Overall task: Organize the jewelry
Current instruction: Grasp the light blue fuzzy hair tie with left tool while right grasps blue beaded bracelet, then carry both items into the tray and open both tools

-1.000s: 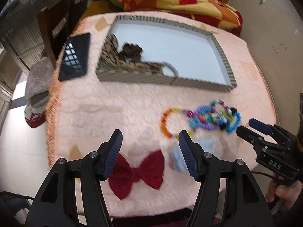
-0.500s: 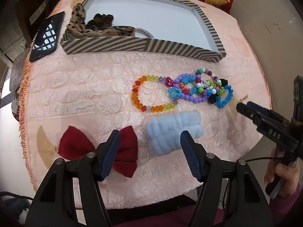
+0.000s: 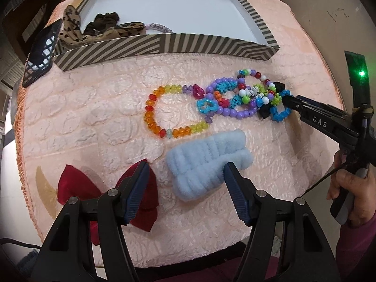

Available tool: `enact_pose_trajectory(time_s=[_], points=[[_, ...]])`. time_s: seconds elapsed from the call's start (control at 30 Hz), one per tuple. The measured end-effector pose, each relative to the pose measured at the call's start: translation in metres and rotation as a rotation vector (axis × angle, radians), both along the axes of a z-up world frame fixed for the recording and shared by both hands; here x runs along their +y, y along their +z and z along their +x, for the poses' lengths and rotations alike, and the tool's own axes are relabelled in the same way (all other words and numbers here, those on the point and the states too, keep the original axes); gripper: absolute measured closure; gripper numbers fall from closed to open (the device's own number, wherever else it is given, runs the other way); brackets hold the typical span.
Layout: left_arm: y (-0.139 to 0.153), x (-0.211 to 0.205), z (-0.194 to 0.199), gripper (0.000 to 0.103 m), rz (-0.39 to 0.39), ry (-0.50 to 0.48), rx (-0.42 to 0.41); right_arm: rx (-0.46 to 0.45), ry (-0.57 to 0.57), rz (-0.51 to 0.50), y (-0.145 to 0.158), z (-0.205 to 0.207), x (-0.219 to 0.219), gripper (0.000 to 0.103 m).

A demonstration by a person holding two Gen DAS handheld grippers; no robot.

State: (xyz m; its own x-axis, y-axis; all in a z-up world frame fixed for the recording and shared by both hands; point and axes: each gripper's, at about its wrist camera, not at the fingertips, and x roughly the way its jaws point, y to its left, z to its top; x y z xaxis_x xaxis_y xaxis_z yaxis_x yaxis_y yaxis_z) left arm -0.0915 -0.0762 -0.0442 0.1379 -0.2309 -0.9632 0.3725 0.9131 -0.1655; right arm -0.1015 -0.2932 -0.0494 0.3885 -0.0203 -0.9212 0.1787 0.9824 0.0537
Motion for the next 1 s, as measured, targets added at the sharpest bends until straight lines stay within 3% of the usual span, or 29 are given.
enact_pose_trajectory(time_s=[0.07,0.13,0.17,0.27,0.43,0.73,1.0], points=[[-0.003,-0.002,0.000,0.043,-0.006,-0.015,0.017,-0.005,-0.006,-0.008,0.003,-0.006,-0.004,0.091],[-0.006,-0.003,0.000,0.062,-0.024,-0.020,0.039,-0.019,-0.020,0.003,0.008,-0.011,-0.009,0.094],[-0.007,-0.003,0.001,0.062,-0.025,-0.020,0.043,-0.032,-0.031,0.015,0.013,-0.015,-0.012,0.094],[-0.004,-0.002,0.001,0.076,-0.029,-0.029,0.027,-0.079,-0.042,0.046,0.033,-0.021,-0.017,0.094],[0.015,0.007,0.004,0.080,-0.079,-0.028,0.019,-0.149,-0.010,0.059,0.065,-0.028,-0.013,0.094],[0.060,0.009,0.012,0.080,-0.107,-0.031,-0.073,-0.212,0.030,0.076,0.100,-0.027,-0.002,0.094],[0.078,0.023,0.037,0.080,-0.069,-0.017,-0.147,-0.258,0.053,0.074,0.121,-0.010,0.019,0.094]])
